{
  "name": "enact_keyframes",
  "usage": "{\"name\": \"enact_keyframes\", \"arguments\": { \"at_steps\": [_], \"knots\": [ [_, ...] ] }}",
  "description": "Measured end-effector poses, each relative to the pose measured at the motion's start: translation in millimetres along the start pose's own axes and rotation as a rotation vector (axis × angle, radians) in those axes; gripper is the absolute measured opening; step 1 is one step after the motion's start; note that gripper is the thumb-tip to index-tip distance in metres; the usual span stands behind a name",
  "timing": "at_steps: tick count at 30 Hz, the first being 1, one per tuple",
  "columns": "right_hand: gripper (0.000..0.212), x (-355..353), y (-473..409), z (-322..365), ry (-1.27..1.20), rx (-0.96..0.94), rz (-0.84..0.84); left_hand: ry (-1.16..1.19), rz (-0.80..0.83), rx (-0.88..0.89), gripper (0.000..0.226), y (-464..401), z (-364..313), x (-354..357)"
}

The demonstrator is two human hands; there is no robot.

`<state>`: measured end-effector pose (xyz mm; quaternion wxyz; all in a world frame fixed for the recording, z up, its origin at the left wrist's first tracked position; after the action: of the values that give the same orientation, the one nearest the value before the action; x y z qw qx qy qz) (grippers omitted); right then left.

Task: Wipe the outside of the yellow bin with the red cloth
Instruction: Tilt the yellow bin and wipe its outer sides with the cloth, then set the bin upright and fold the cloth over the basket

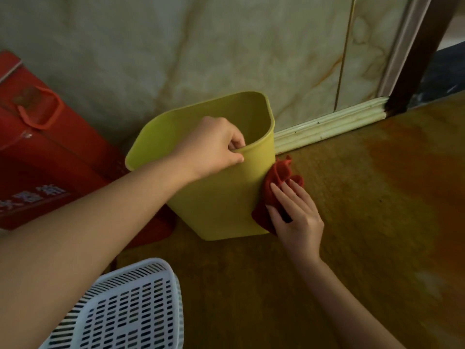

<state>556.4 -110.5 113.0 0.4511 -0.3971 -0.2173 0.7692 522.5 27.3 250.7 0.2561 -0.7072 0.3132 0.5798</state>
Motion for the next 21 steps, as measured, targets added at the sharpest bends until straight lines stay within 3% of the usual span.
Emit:
{"name": "enact_keyframes", "arguments": {
  "at_steps": [5, 17, 19, 21],
  "knots": [
    [0.037, -8, 4, 2, -0.040, 0.013, -0.009, 0.042, 0.010, -0.091, 0.015, -14, 1, -2],
    [0.036, -10, 34, 38, -0.136, 0.058, 0.125, 0.063, 0.073, -0.008, 0.024, 33, 5, 15],
    [0.037, -10, 44, 44, -0.130, 0.048, 0.163, 0.045, 0.054, 0.011, 0.023, 50, 9, 17],
    [0.037, -10, 54, 48, -0.146, 0.063, 0.193, 0.072, -0.064, 0.036, 0.032, 72, 15, 8]
  ]
}}
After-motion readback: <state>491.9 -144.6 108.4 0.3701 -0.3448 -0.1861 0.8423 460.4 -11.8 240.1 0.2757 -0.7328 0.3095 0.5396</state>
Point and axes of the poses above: each hand's wrist, its own y-axis away from the middle knuckle, its own x-axis out of the palm, z = x × y, the point moved 10 cm from there along -y, towards the middle knuckle, and after that the axes turned 13 degrees about -x, right-handed, at the moved point
